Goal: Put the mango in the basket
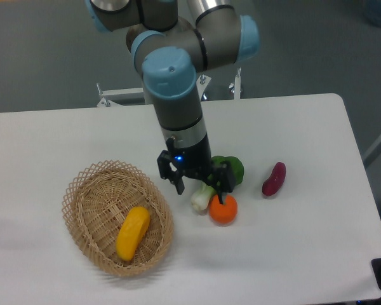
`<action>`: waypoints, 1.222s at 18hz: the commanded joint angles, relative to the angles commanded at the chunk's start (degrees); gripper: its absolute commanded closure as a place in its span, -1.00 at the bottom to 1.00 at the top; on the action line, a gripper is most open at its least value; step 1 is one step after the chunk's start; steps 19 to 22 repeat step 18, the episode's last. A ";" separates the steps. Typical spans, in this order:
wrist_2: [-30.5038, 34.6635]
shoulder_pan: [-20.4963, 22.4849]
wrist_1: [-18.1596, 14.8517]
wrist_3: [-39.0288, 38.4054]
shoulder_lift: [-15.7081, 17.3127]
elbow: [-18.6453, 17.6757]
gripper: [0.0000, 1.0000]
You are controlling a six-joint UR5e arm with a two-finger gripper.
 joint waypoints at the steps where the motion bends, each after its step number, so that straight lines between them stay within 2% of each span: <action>1: -0.17 0.44 0.00 0.09 0.44 0.00 -1.00; 6: -2.73 2.64 -0.18 -0.09 0.79 -0.17 -1.00; 10: -3.77 4.65 -2.72 0.08 2.11 -0.52 -1.00; 13: -6.33 6.59 -2.64 1.49 2.73 -1.14 -1.00; 22: -6.24 7.39 -2.64 2.72 2.73 -1.14 -1.00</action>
